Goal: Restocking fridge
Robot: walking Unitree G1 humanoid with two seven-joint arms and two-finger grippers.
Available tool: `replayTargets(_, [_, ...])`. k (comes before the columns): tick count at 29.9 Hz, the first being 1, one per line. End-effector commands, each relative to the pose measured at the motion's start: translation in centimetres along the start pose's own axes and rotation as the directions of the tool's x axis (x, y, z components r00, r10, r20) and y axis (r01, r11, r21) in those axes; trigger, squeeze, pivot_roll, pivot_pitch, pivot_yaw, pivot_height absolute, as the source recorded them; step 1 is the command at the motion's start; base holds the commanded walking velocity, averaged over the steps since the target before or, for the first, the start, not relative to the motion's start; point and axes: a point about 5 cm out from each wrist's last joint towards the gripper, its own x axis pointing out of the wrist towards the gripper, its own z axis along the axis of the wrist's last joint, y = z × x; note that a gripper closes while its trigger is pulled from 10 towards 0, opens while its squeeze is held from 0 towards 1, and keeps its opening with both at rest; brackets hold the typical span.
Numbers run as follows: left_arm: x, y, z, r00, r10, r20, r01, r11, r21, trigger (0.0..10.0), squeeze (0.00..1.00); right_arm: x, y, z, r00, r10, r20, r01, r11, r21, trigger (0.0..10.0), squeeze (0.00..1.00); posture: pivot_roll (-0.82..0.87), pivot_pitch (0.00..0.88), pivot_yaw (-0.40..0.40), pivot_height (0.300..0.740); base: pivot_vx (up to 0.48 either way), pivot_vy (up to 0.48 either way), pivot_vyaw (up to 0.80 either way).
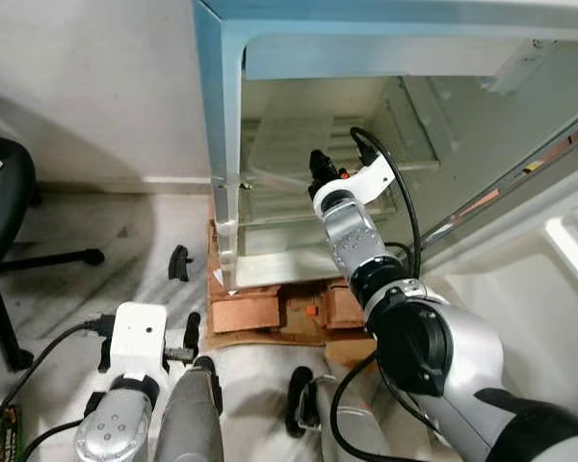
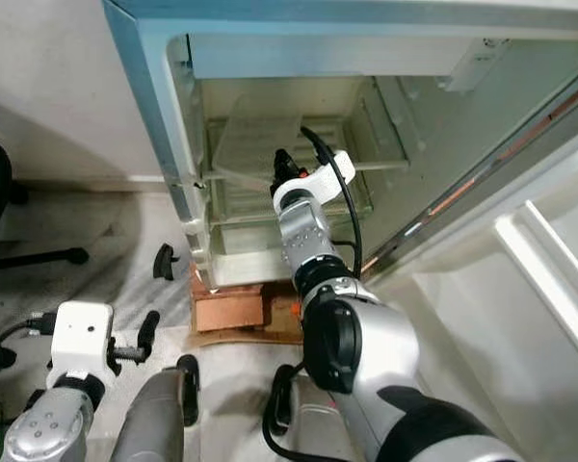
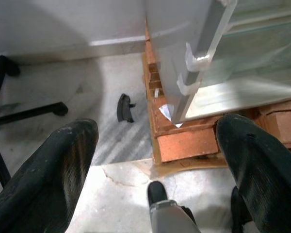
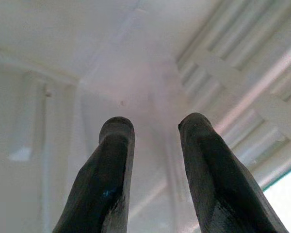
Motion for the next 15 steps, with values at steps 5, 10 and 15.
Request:
replayTargets(5, [0.4,-0.2,-0.2,1.0,0.013,-0.006,-0.013,1.0,-0.006,10.0,0.0,-0.7,4.9,-5.6,0.982,0.129,-0.138,-0.129,0.992,0.011,10.0,1.0,0.3,0.303,-0.158,0.74,0.0,0.0,0.0])
replayTargets(10, [1.3,-0.4,0.1,1.0,0.015,0.01,-0.015,1.0,-0.007,10.0,0.0,0.0,5.4,-3.2,0.978,0.193,-0.082,-0.201,0.974,-0.104,10.0,1.0,0.28,0.272,-0.158,0.74,0.0,0.0,0.0])
replayTargets(15, [2.4,-0.6,0.7,0.999,0.009,0.041,-0.008,1.0,-0.009,10.0,0.0,0.4,4.5,-0.7,0.976,0.212,-0.038,-0.215,0.953,-0.213,10.0,1.0,0.26,0.237,-0.153,0.74,0.0,0.0,0.0])
